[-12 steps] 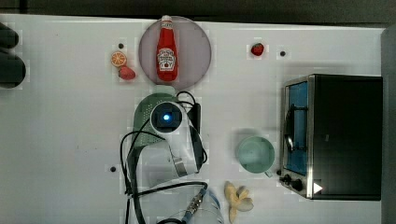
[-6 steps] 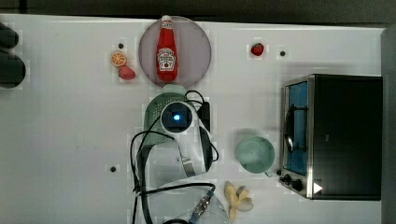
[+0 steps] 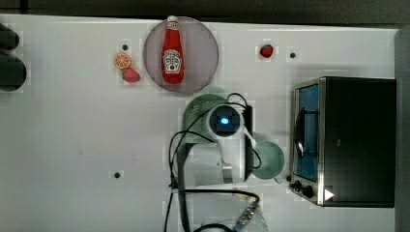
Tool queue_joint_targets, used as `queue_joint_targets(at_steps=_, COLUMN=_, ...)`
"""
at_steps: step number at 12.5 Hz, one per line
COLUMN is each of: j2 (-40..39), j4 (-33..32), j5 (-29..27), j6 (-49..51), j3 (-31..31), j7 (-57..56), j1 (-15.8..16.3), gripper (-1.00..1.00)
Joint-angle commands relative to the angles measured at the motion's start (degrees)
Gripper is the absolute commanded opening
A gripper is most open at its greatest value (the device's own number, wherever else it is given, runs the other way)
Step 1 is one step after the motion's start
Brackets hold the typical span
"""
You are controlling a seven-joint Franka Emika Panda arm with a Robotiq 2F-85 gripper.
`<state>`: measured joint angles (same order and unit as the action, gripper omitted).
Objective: Drag strainer left to right.
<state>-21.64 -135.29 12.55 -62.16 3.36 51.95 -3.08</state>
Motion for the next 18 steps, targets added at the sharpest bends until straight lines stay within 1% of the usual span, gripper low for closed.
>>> queue_joint_targets(at_steps=1, j2=0.64, j4=0.64, j5=-0.79, j6=0.13, j3=1.19, j7=-4.64, j1=-0.06, gripper=1.00)
queue_joint_targets(at_steps=6, j2=0.64, j4=0.65, j5=-0.84, j6=0.03, j3=3.47, j7=-11.98, j1=-0.06, gripper=1.00)
queue_joint_targets(at_steps=9, j2=0.65, j4=0.73, j5=-0.87, j6=-0.07, j3=4.89, j7=-11.57, j1=-0.06, gripper=1.00)
queue_joint_targets(at_steps=11, j2=1.56, j4=0.66, j5=-0.87, j6=-0.04, j3=4.18, j7=-12.58, j1=0.05, gripper=1.00)
queue_joint_targets(at_steps=12, j2=2.96, j4=0.24, j5=-0.87, j6=0.58, j3=3.18, j7=-16.41, j1=0.10, gripper=1.00)
queue_joint_targets(at_steps=13, j2=4.91, j4=-0.31, j5=-0.87, j6=1.52, j3=2.05, j7=-23.00, j1=0.11, gripper=1.00)
queue_joint_targets(at_steps=15, j2=10.34, j4=-0.60, j5=-0.91, j6=2.51, j3=0.57, j7=-36.63, j1=0.11, gripper=1.00)
queue_joint_targets(at_steps=16, j2=13.35, j4=-0.36, j5=-1.13, j6=3.86, j3=0.29, j7=-41.19, j1=0.11, gripper=1.00)
queue_joint_targets(at_steps=18, j2=19.56, j4=0.73, j5=-1.80, j6=9.81, j3=-0.26, j7=-43.53, j1=0.18, gripper=1.00)
